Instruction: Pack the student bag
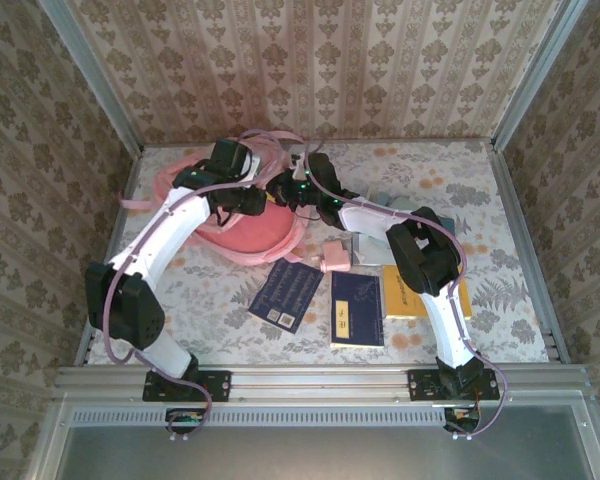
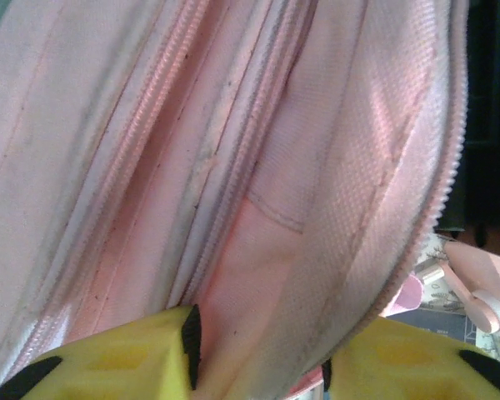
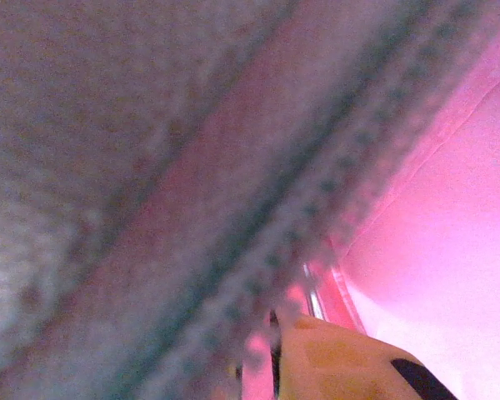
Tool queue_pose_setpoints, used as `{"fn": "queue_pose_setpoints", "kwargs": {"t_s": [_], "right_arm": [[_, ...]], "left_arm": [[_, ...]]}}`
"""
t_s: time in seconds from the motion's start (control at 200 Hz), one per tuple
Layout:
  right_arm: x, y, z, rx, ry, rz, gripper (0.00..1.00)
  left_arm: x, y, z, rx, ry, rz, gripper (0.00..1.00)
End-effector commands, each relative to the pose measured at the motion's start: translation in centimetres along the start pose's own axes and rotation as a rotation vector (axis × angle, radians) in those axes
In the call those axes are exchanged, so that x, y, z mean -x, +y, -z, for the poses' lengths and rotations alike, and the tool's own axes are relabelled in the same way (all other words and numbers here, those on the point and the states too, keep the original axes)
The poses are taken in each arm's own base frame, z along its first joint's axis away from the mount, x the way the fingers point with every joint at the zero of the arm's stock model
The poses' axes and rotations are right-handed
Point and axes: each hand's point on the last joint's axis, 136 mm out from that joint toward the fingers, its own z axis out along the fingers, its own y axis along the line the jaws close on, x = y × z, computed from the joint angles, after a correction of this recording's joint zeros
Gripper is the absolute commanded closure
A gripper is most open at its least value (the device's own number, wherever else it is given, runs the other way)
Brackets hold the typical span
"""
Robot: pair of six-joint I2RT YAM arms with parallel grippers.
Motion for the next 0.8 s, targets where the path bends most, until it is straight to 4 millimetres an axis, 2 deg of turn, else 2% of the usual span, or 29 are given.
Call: {"fn": "queue_pose_setpoints", "kwargs": {"t_s": [0.0, 0.16, 0.22, 0.31, 0.42, 0.53, 0.655, 0.75, 0.795], "right_arm": [[0.1, 2.5, -0.4, 0.092, 0.018, 0.038, 0.82], [0.0, 2.2, -0.3, 0.07, 0.024, 0.049, 0.84], [-0.1, 2.1, -0.2, 0.062, 0.025, 0.056, 0.85], [0.1, 1.8, 0.0, 0.044, 0.022, 0.066, 0.85], [0.3, 1.3, 0.9, -0.003, 0.011, 0.093, 0.84], [0.0, 0.6, 3.4, -0.146, 0.003, 0.202, 0.67], [-0.9, -0.2, 7.9, -0.355, 0.011, 0.39, 0.52], [-0.7, -1.1, 12.0, -0.507, -0.055, 0.499, 0.26], [-0.6, -1.8, 13.9, -0.576, -0.085, 0.538, 0.21]], "left_arm": [[1.8, 1.2, -1.2, 0.052, -0.04, -0.022, 0.65], [3.3, 2.0, -1.3, 0.085, -0.098, -0.026, 0.88], [3.9, 2.2, -1.1, 0.1, -0.12, -0.038, 1.0], [4.6, 2.7, -0.6, 0.119, -0.137, -0.033, 1.0], [5.6, 2.8, 1.1, 0.129, -0.191, -0.031, 1.0], [6.6, 3.4, 3.1, 0.128, -0.222, 0.003, 1.0], [7.2, 3.6, 5.6, 0.111, -0.238, 0.045, 1.0], [7.8, 4.1, 7.9, 0.125, -0.288, 0.078, 1.0], [8.2, 4.6, 9.0, 0.146, -0.315, 0.088, 1.0]]}}
